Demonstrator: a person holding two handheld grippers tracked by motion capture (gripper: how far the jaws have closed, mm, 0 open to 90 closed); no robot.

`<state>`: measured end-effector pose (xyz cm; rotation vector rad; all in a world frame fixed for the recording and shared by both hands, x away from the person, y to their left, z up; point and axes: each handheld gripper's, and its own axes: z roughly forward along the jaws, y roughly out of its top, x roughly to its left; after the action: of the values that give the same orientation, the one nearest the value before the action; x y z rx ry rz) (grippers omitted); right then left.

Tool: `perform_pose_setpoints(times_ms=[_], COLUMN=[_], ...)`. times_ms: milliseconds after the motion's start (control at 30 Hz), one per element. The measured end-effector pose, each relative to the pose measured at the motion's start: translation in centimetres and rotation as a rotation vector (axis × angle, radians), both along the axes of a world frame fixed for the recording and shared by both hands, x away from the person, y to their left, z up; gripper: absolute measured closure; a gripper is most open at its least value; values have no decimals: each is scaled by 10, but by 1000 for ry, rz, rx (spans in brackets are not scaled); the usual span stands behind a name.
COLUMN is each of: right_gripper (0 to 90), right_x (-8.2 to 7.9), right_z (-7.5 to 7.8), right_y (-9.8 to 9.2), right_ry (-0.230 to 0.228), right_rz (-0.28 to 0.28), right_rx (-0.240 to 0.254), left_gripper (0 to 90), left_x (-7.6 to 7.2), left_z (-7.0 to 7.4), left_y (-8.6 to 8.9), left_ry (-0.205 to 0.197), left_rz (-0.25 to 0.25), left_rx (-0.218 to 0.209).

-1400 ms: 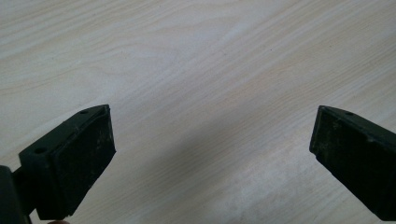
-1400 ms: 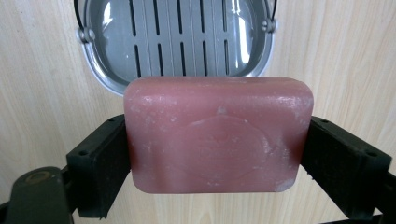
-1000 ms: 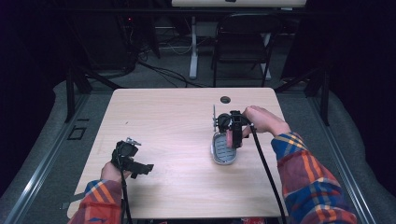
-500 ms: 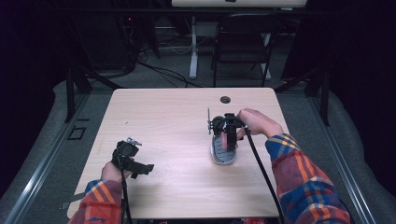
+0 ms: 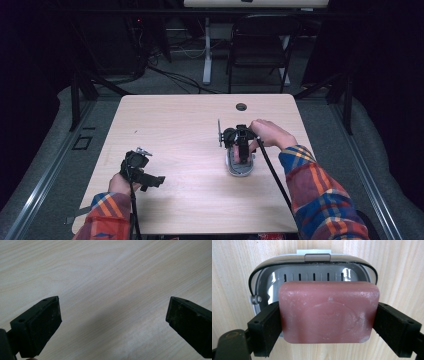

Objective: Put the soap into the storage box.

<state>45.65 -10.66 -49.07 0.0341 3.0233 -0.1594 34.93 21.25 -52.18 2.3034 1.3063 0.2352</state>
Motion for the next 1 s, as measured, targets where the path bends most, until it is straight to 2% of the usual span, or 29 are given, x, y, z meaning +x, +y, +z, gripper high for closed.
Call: perform_pose_setpoints(times_ms=[200,467,500,967,1000], right_gripper=[129,129,129,128,125], right_x=[1,2,3,3,3], right_z=[-13,-18,-18,-16,-16], right_y=[3,2,2,1,0], right_ry=[17,19,20,38,46], right_rz=[-1,-14,-27,-31,-42], right_rx=[-17,-32,-27,-6,11], left_gripper=[1,1,1,1,1], left_x=[0,0,0,0,0], left_z=[0,0,0,0,0], left_y=[0,0,0,0,0], left_ry=[0,2,1,2,2], left_rz=[-4,-9,-9,-15,-14], left_rx=[1,1,0,1,1])
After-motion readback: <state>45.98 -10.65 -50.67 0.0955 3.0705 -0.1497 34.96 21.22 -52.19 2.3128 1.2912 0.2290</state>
